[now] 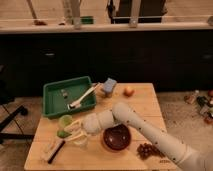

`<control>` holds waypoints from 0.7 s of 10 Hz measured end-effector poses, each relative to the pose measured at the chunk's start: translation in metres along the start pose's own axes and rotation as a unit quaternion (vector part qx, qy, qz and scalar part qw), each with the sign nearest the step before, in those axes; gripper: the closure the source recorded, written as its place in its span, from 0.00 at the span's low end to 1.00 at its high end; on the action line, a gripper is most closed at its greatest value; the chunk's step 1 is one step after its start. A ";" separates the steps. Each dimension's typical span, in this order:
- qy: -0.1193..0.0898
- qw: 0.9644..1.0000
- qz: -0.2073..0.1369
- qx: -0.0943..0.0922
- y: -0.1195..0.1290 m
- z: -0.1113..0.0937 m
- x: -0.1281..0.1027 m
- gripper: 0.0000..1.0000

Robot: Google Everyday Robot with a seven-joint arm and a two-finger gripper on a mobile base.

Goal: Place pepper in paper cup

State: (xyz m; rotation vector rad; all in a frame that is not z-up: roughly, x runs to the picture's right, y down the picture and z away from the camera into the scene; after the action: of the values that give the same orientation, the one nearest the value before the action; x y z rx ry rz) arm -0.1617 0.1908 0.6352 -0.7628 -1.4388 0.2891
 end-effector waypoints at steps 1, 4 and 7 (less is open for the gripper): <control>-0.003 1.000 0.005 0.001 0.000 0.000 0.003 1.00; -0.009 1.000 0.019 0.010 -0.004 -0.005 0.014 1.00; -0.013 0.999 0.036 0.022 -0.007 -0.012 0.031 1.00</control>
State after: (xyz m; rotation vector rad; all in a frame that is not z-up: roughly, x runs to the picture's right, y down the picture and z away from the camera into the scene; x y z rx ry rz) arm -0.1473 0.2011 0.6641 -0.7797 -1.4265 0.3859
